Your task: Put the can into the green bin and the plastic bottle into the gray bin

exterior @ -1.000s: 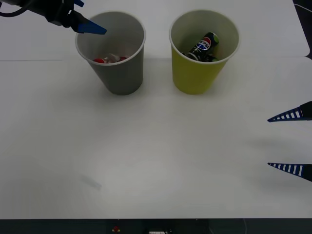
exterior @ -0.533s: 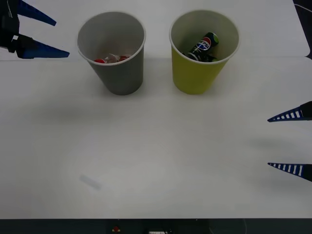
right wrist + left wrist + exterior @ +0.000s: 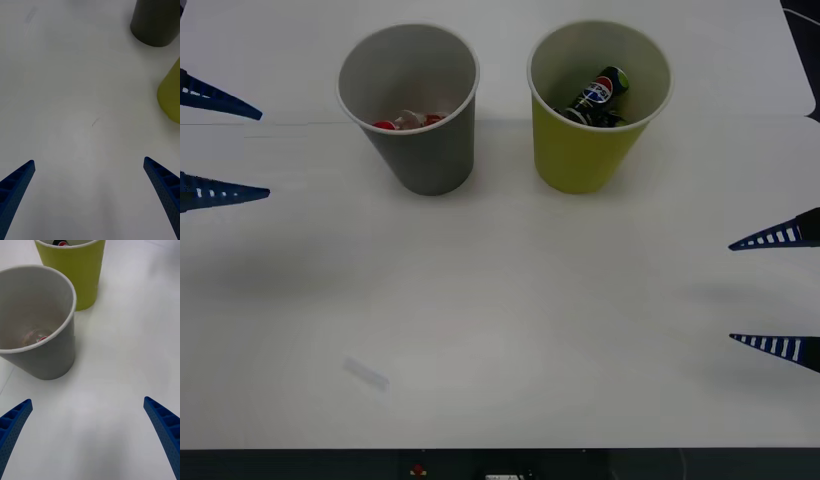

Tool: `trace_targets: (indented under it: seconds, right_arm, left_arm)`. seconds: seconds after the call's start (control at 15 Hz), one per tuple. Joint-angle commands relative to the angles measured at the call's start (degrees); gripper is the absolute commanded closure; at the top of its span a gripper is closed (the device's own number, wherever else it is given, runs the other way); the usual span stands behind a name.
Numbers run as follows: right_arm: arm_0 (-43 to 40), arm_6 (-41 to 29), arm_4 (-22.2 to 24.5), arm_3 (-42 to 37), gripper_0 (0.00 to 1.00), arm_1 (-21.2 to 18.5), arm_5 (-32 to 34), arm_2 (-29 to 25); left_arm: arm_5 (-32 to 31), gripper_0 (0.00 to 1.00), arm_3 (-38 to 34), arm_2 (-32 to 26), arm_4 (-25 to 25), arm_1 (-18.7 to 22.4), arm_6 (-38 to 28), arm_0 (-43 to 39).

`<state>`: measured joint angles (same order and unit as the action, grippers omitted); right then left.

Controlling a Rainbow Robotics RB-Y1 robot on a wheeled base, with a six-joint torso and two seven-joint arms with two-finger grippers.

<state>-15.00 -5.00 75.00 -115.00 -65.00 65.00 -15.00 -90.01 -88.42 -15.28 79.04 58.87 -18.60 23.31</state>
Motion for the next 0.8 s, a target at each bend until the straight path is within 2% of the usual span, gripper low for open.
trace_targets:
  seconds: [0.07, 0.27, 0.47, 0.8]
  right_arm:
    - [0.0, 0.0, 0.0, 0.0, 0.0, 0.0, 0.0, 0.0]
    - [0.0, 0.0, 0.0, 0.0, 0.0, 0.0, 0.0, 0.0]
    - [0.0, 0.0, 0.0, 0.0, 0.0, 0.0, 0.0, 0.0]
    - [0.0, 0.0, 0.0, 0.0, 0.0, 0.0, 0.0, 0.0]
  left_arm:
    - [0.0, 0.0, 0.0, -0.7, -3.6, 1.2, 6.6, -5.6]
    - [0.0, 0.0, -1.1, -0.7, -6.0, 2.8, 11.8, -11.3]
    - [0.0, 0.0, -4.3, -1.4, -7.8, 4.1, 13.2, -16.9]
    - [0.0, 0.0, -8.6, -2.3, -7.8, 5.8, 15.4, -22.5]
